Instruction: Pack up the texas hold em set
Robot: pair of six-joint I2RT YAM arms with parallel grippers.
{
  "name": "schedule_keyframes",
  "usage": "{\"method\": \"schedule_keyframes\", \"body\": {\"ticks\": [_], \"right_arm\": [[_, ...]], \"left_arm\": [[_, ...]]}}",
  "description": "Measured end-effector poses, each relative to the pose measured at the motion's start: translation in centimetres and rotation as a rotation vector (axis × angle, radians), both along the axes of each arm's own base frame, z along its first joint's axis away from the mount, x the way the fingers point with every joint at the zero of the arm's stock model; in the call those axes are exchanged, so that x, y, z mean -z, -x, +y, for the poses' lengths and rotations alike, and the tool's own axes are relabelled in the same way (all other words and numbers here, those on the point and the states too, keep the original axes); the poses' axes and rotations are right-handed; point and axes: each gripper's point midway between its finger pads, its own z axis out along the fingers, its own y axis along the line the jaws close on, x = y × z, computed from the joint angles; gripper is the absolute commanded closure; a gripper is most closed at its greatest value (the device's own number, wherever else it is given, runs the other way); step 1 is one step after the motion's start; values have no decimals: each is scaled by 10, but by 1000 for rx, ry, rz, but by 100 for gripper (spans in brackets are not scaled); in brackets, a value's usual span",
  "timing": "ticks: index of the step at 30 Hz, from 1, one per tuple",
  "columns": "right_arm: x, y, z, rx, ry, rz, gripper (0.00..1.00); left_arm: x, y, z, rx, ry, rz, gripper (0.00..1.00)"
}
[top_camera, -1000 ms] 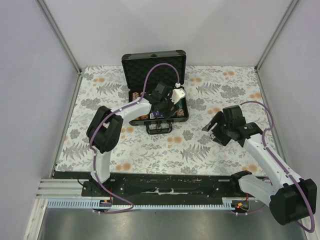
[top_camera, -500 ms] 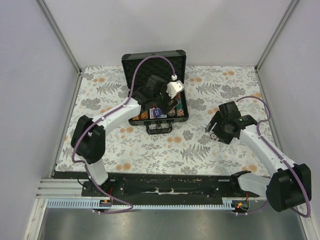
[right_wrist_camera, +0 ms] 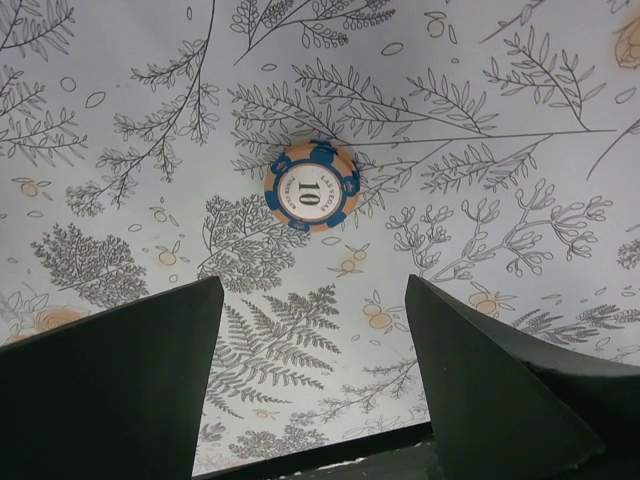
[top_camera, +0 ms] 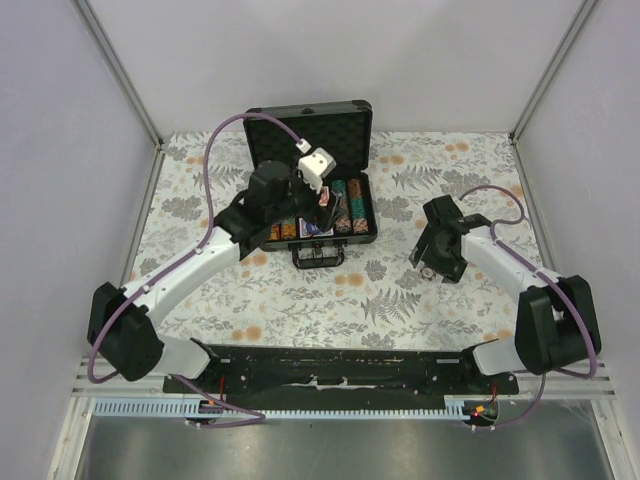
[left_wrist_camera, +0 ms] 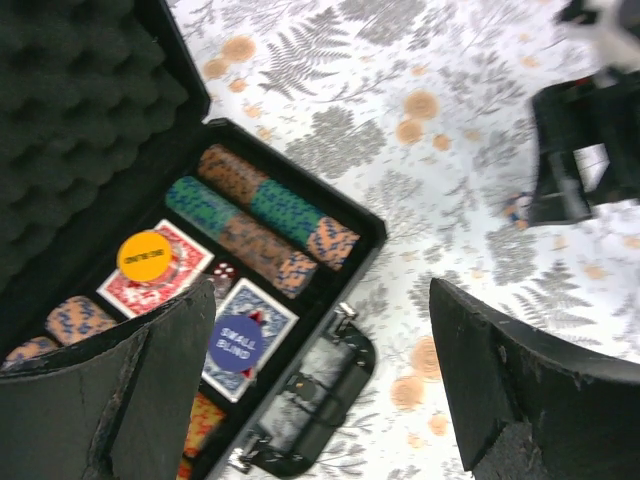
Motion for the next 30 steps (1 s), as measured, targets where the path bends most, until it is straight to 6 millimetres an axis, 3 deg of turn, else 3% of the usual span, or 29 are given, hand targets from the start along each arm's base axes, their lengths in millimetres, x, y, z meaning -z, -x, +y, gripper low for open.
{"method": "schedule_keyframes", "body": {"ticks": [5, 10, 15, 19, 23, 30], "right_arm": [[17, -11, 1, -8, 18, 50, 20], [30, -16, -3, 1, 25, 78, 28], [38, -21, -9, 24, 22, 88, 32], [43, -26, -12, 33, 9, 90, 32], [48, -28, -12, 32, -2, 97, 33], [51, -28, -9, 19, -20, 104, 37]], "left_arm": [[-16, 21, 0, -6, 155, 61, 7], [-22, 21, 1, -36, 273, 162, 6], [-25, 15, 34, -181, 328, 172, 6], [-54, 18, 60, -278, 377, 84, 6], [-76, 21, 72, -314, 414, 24, 6], [-66, 16, 74, -346, 391, 40, 6]]}}
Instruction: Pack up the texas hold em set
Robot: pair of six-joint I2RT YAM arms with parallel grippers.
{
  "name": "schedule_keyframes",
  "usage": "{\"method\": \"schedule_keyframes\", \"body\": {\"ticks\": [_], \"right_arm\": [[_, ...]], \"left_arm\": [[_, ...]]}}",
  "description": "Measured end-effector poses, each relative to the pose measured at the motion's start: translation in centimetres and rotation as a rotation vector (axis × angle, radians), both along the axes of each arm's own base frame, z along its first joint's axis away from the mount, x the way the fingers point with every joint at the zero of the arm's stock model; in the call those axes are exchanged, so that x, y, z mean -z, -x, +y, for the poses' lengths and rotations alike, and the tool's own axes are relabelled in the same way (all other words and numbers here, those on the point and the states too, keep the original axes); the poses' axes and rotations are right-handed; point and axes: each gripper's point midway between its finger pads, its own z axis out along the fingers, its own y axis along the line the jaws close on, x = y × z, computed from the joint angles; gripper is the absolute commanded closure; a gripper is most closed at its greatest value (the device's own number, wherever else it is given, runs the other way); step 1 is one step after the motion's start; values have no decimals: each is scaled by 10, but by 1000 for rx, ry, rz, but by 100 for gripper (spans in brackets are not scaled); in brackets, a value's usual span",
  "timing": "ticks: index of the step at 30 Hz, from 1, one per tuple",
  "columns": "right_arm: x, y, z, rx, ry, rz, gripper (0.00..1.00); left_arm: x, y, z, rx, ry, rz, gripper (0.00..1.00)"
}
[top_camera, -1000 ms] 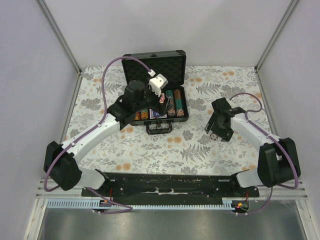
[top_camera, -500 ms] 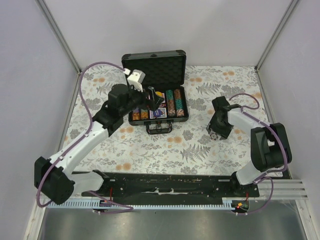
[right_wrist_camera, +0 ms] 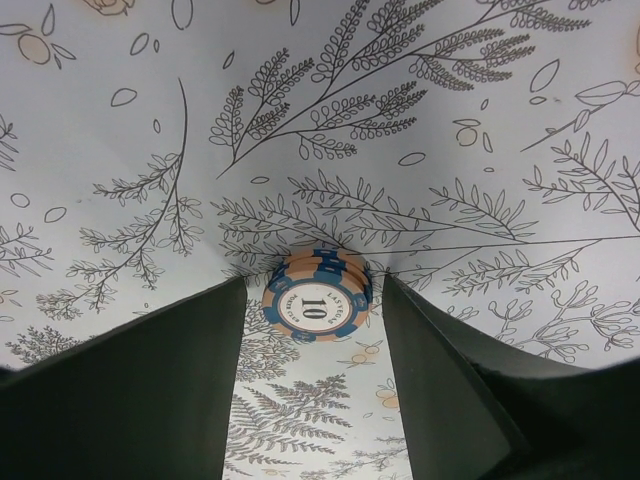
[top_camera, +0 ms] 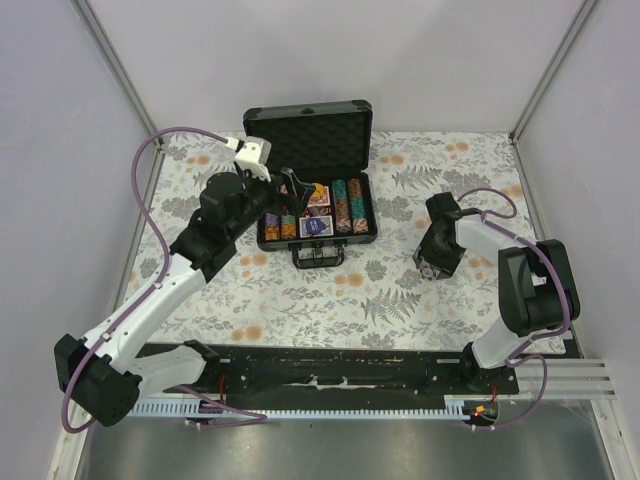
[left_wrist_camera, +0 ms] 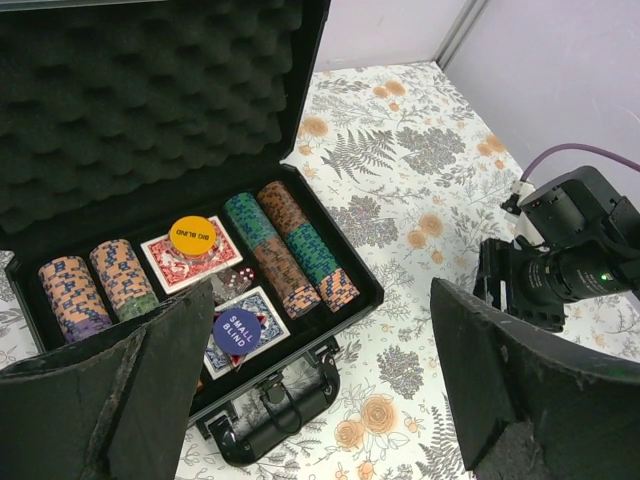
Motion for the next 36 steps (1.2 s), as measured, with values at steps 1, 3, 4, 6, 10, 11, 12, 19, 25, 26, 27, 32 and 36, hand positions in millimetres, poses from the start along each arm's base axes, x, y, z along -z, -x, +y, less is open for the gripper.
{"method": "schedule_keyframes", "body": {"ticks": [1, 3, 4, 6, 10, 11, 12, 19, 25, 26, 27, 32, 36], "right_arm": [[0, 1, 1, -2, -3, 3, 37], [0, 2, 2, -3, -12, 8, 39], [0, 2, 2, -3, -14, 9, 41], [1, 2, 2, -2, -12, 12, 46], [1, 4, 1, 0, -11, 19, 53], [2, 4, 1, 0, -11, 20, 55], [2, 4, 1, 1, -12, 20, 56], [1, 5, 1, 6, -16, 13, 62], [0, 7, 5, 18, -42, 15, 64], [0, 8, 6, 17, -49, 20, 65], [-1, 10, 6, 18, -50, 26, 65], [-16, 16, 8, 15, -64, 25, 65], [-38, 11, 10, 11, -82, -24, 65]], "left_arm": [[1, 0, 0, 0, -1, 2, 6], [2, 0, 0, -1, -3, 3, 6], [2, 0, 0, -1, -3, 4, 5], [4, 0, 1, -4, -5, 6, 6], [8, -2, 4, -26, -13, 13, 5], [9, -2, 4, -27, -14, 15, 5], [10, -2, 5, -30, -15, 16, 5], [16, -1, 4, -22, -25, 33, 5], [39, 0, -14, 55, -18, 116, 10], [46, 0, -18, 71, -16, 140, 11], [58, 0, -26, 96, -12, 182, 12], [116, 13, -58, 192, -4, 360, 13], [148, 35, -88, 282, 20, 457, 13]]}}
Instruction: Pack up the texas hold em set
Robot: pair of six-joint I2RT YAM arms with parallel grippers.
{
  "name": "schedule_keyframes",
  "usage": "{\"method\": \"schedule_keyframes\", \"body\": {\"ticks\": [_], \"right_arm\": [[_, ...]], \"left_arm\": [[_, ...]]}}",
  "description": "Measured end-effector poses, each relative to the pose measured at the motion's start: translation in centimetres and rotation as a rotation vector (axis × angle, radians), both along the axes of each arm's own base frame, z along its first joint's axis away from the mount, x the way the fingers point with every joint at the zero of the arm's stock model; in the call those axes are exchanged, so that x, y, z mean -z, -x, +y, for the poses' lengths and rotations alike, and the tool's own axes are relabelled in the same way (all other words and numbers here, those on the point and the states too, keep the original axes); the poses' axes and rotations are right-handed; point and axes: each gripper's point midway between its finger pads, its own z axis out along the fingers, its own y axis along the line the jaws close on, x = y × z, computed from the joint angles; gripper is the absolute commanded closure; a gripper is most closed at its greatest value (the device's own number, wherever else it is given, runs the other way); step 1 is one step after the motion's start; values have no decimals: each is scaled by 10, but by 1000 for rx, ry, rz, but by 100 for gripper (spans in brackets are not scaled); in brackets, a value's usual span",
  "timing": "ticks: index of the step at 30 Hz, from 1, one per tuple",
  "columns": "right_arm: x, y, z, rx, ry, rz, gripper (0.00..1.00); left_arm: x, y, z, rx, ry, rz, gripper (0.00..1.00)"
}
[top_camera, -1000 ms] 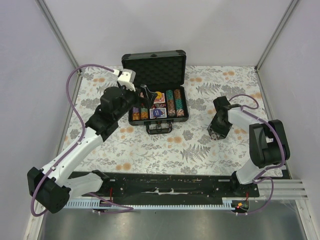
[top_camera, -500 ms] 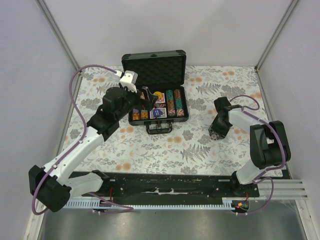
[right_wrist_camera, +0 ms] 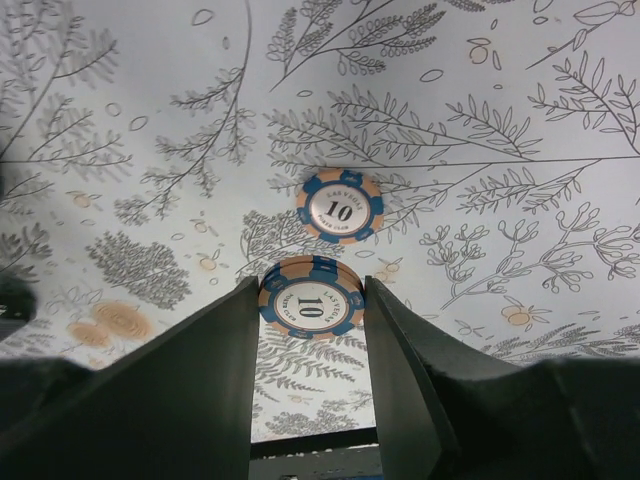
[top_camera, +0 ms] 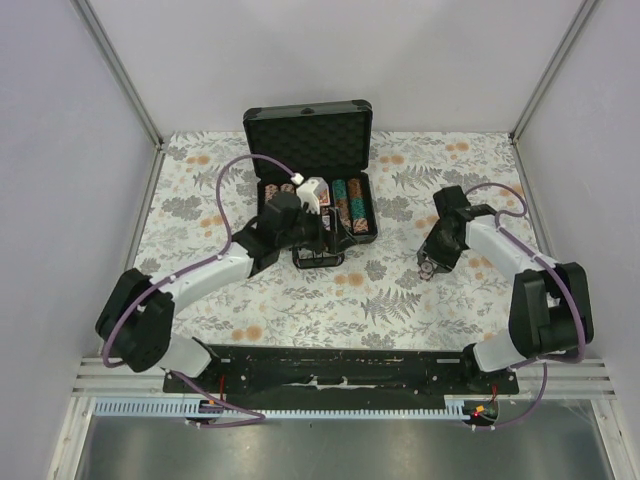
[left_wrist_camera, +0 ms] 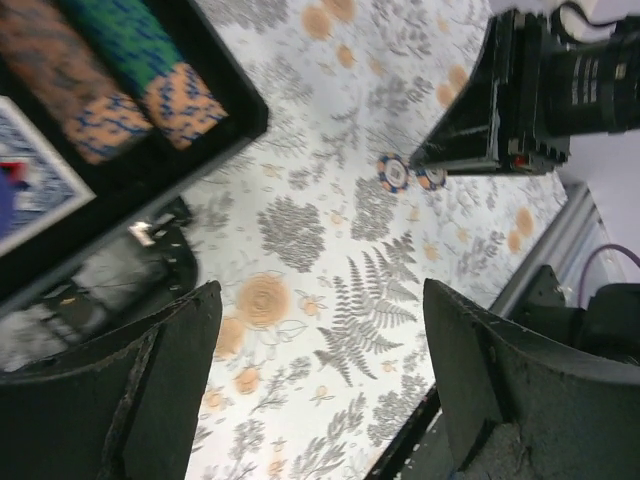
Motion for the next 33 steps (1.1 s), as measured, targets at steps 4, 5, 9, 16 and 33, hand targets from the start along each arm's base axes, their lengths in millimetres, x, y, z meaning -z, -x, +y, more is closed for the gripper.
{"method": "schedule_keyframes", "body": {"ticks": [4, 5, 9, 16, 33], "right_arm": [[-16, -2, 5, -5, -36, -38, 65], [-18, -1, 7, -5, -48, -39, 65], [-30, 3, 16, 7, -107, -52, 65], [-60, 6, 32, 44, -224, -121, 65], [-79, 13, 53, 98, -373, -125, 65]], "left_arm": [[14, 21, -35, 71, 65, 52, 13], [15, 25, -41, 83, 80, 59, 13], [16, 40, -75, 128, 155, 82, 13], [28, 54, -112, 148, 256, 160, 23], [24, 63, -156, 181, 365, 209, 51]]}}
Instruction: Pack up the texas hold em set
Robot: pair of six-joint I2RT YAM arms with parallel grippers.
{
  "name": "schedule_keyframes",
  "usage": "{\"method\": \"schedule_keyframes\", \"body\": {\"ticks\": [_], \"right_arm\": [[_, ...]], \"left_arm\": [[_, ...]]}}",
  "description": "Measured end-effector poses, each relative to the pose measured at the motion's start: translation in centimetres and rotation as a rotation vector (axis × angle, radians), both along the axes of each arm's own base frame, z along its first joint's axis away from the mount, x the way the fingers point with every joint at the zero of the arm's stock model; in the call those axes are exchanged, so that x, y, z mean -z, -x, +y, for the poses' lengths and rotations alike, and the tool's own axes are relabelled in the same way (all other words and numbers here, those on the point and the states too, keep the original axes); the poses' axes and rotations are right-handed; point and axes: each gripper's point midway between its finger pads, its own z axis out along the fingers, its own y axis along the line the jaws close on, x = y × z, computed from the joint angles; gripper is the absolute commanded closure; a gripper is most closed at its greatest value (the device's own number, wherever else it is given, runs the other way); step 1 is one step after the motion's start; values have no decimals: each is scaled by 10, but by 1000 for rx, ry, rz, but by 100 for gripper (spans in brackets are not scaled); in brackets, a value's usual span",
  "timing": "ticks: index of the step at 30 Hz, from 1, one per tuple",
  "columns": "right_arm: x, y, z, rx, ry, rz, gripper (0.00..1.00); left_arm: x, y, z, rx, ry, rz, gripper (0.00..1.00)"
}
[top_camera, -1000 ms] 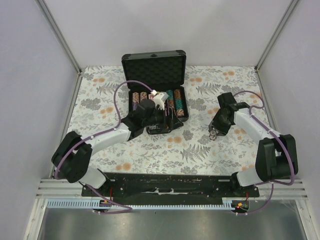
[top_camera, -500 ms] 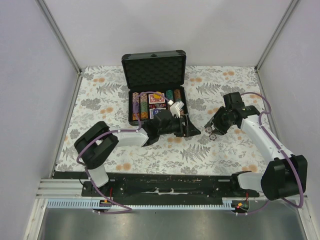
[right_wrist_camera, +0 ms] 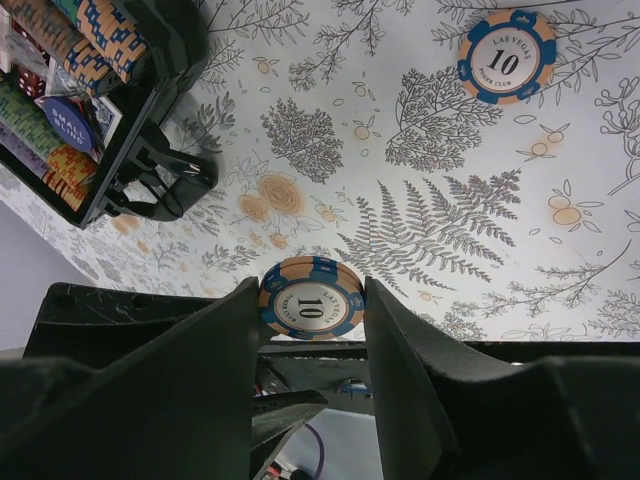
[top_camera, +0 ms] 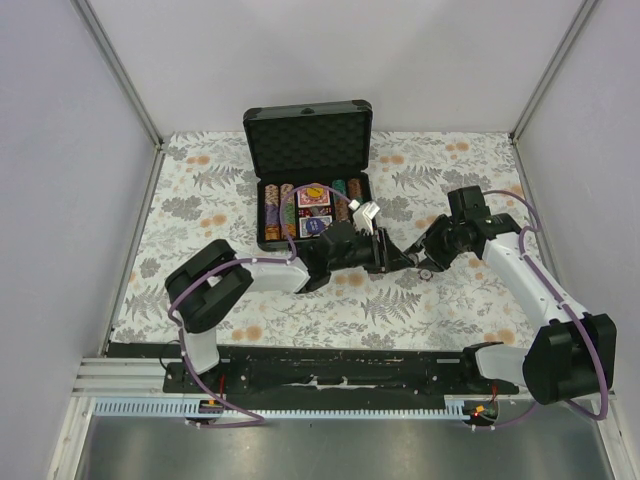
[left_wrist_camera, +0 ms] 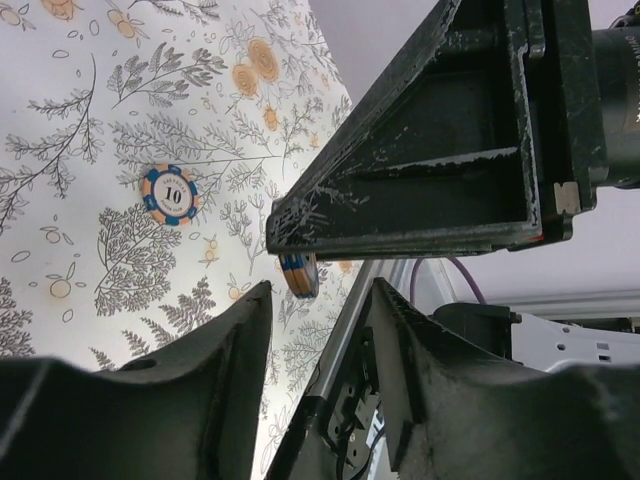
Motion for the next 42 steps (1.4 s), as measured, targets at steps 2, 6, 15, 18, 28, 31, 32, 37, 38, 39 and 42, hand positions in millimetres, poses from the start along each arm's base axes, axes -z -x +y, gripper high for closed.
{"method": "schedule_keyframes", "body": {"ticks": [2, 6, 15, 18, 28, 31, 32, 37, 38, 39, 42], "right_arm": [[0, 0, 1, -1, -8, 1, 65], [1, 1, 3, -1, -19, 2, 65], [5, 1, 2, 10, -26, -8, 64], [5, 1, 2, 10, -26, -13, 55], [-3, -5, -13, -29, 80, -75, 14], [-15, -10, -20, -23, 117, -129, 14], [-20, -10, -22, -18, 129, -147, 14], [-43, -4, -40, 16, 197, -233, 13], [-45, -3, -43, 23, 209, -241, 13], [-47, -1, -46, 28, 220, -246, 13], [-50, 5, -52, 37, 243, -255, 13]], "left_arm": [[0, -1, -3, -2, 2, 2, 55], [-1, -5, -5, -11, -4, 4, 64], [11, -8, -5, -34, -92, 34, 98], [11, -9, -5, -37, -98, 38, 98], [10, -6, -8, 32, -177, -65, 98], [20, -8, -1, 75, -292, -149, 98], [23, -10, 3, 89, -338, -184, 98], [33, -26, 36, 148, -579, -371, 98], [33, -29, 44, 163, -621, -403, 98], [33, -34, 52, 176, -656, -430, 98], [31, -55, 77, 190, -733, -481, 98]]}}
